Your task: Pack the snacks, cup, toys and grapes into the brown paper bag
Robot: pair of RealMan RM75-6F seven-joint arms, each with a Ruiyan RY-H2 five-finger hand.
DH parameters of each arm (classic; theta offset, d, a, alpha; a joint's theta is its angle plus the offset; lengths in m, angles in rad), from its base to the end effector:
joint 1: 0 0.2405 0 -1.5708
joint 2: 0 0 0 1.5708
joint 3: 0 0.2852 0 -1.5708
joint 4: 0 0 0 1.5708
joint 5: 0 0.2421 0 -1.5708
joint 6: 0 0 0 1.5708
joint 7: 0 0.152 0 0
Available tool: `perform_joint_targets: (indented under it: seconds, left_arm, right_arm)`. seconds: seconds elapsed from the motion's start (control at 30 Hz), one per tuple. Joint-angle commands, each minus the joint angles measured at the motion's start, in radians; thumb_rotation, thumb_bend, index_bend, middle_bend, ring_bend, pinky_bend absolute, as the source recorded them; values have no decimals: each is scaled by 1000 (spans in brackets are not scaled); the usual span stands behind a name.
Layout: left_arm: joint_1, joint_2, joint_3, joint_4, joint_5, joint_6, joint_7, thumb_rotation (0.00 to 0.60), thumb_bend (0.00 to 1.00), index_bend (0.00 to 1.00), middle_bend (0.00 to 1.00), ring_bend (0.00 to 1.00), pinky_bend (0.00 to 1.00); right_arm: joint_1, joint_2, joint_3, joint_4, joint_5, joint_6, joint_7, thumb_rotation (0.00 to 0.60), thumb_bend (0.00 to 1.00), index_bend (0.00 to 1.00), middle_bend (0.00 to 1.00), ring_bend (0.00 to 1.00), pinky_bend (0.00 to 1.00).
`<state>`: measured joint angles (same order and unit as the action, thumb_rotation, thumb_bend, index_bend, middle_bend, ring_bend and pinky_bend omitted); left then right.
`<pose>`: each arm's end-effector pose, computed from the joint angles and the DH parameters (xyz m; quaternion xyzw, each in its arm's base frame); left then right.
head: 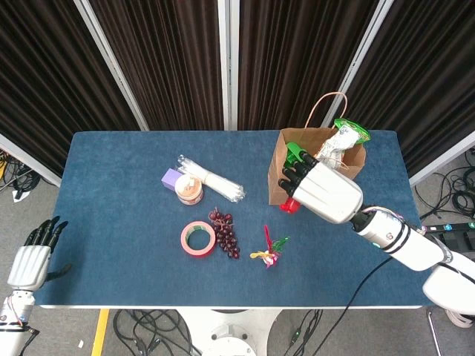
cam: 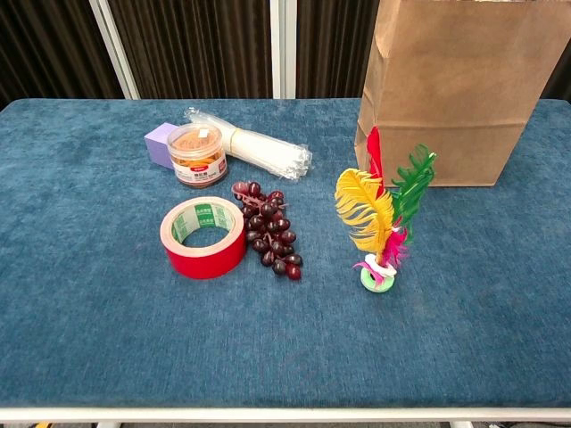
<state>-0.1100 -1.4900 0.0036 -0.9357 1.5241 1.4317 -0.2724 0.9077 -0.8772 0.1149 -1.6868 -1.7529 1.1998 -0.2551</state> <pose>-0.4431 0.1995 0.0690 -0.6176 -0.3969 -0.3574 0.5774 -0.0791 -0.3806 0.1736 0.8051 0.0918 0.4231 0.4053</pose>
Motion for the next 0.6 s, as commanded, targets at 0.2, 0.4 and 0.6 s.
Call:
perform_joint_targets:
  seconds: [0.2,0.4,0.6]
  left_arm:
    - [-1,2,2,-3,0,-4,-7,600,233,138,133,27,168]
    - [-1,3,10,-7,9,-6,-11,600,232,138,133,27,168]
    - [0,5,7,-6,4,-7,-21,600,232,137,133,27,168]
  right_arm:
    - [68,-15,141,-14,189,-103,-140,600,140,588,571,459,406]
    - [78,-95,169,97,333,-159,-261,600,140,587,571,459,401]
    - [64,-161,159,176,411,-176,-322,600,140,588,571,458,399]
